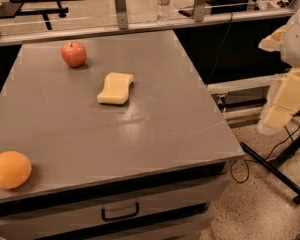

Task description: Move sponge near orange

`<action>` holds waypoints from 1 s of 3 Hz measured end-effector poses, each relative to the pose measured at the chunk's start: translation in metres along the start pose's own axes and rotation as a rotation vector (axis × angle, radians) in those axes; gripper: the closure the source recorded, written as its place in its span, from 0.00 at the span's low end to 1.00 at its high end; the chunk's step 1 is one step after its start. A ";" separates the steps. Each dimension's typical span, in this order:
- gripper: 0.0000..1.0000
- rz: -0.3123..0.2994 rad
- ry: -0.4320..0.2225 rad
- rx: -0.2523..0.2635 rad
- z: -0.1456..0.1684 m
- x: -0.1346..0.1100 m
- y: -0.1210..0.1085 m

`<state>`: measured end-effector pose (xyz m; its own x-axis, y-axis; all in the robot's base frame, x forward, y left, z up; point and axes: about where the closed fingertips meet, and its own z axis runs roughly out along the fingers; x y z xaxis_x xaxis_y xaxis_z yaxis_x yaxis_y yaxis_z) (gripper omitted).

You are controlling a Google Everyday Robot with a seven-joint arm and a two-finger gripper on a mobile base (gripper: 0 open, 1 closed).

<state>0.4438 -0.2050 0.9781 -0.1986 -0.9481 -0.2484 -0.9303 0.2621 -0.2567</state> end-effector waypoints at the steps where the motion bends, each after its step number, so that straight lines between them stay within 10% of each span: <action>1: 0.00 -0.051 -0.159 0.005 0.019 -0.059 -0.018; 3: 0.00 -0.123 -0.487 -0.049 0.082 -0.217 -0.068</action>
Offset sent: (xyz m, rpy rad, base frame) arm 0.1452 0.2156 0.0095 0.4669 -0.1604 0.3184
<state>0.5752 -0.0025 0.9732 0.0693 -0.7742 -0.6291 -0.9534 0.1341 -0.2701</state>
